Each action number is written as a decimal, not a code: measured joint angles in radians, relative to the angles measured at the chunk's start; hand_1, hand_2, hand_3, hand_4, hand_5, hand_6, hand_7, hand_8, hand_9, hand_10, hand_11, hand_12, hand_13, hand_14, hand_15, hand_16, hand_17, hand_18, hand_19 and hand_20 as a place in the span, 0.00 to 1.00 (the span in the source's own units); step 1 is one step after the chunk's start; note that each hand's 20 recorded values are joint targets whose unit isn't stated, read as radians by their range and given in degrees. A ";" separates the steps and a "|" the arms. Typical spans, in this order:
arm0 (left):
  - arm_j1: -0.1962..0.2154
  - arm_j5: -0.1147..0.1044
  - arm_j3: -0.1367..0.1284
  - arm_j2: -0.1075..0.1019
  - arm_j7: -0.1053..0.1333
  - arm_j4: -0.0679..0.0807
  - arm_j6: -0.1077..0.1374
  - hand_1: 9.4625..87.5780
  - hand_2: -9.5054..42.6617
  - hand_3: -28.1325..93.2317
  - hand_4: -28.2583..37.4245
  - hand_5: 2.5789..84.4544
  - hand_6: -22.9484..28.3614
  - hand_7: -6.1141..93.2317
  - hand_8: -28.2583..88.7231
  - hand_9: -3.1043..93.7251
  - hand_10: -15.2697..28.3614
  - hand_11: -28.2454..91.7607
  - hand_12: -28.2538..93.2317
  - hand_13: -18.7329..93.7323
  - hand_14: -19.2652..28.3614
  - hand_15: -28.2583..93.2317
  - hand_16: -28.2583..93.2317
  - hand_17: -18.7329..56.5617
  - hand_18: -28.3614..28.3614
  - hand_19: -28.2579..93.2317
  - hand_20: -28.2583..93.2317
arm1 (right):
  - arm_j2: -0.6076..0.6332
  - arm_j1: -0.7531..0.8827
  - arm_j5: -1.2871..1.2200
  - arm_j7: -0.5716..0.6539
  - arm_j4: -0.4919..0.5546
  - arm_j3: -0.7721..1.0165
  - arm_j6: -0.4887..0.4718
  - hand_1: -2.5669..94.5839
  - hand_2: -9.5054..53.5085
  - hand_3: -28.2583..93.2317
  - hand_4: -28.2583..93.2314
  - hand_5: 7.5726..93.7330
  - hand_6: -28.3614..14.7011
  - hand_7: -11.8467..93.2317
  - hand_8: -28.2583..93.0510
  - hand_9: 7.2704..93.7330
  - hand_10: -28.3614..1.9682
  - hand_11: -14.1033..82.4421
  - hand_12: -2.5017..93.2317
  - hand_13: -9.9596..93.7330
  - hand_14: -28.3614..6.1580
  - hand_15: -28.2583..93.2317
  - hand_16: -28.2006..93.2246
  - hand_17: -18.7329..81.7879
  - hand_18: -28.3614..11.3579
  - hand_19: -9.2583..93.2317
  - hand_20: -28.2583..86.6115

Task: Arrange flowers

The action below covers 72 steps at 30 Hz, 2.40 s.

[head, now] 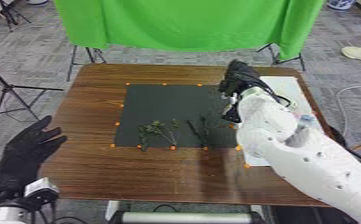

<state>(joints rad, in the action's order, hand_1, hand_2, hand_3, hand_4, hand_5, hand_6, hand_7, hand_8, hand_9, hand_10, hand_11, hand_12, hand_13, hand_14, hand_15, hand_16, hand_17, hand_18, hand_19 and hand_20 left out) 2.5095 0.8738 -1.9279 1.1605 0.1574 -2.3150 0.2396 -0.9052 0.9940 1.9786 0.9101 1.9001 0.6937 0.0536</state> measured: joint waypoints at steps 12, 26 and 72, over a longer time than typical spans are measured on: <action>0.004 0.004 -0.027 0.037 -0.006 0.001 0.005 0.18 0.28 0.90 0.10 0.39 0.62 0.22 0.15 0.39 0.81 0.48 0.31 0.39 0.97 0.67 0.16 0.10 0.92 0.70 0.27 | -0.309 -0.099 0.040 -0.140 -0.087 -0.212 -0.046 0.61 0.00 0.92 0.00 0.85 0.62 0.46 0.26 1.00 0.65 0.32 0.39 0.92 0.68 0.81 0.39 0.63 0.07 1.00 0.59; -0.228 0.044 0.029 -0.022 -0.178 0.077 -0.053 0.18 0.28 0.90 0.10 0.39 0.62 0.22 0.15 0.39 0.81 0.48 0.31 0.39 0.97 0.67 0.15 0.09 0.92 0.70 0.27 | -0.485 -0.103 0.031 -0.090 -0.238 -0.318 0.019 0.60 0.00 0.92 0.00 0.84 0.64 0.47 0.25 1.00 0.66 0.32 0.38 0.92 0.68 0.81 0.39 0.61 0.09 1.00 0.57; -0.303 0.069 0.050 -0.056 -0.368 0.068 -0.099 0.18 0.28 0.90 0.10 0.39 0.62 0.22 0.15 0.39 0.81 0.48 0.31 0.39 0.97 0.67 0.15 0.10 0.92 0.70 0.26 | -0.595 0.121 0.189 -0.052 -0.328 -0.171 -0.046 0.38 0.00 0.91 0.00 0.66 0.56 0.37 0.10 0.79 0.47 0.54 0.20 0.82 0.64 0.88 0.36 0.57 0.12 1.00 0.58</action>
<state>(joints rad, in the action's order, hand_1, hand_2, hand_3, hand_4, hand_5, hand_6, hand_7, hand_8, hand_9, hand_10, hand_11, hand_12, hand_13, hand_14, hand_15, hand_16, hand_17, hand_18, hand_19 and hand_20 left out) 2.2064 0.9429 -1.8779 1.1047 -0.2108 -2.2474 0.1406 -1.5003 1.1146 2.1678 0.8582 1.5719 0.5223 0.0077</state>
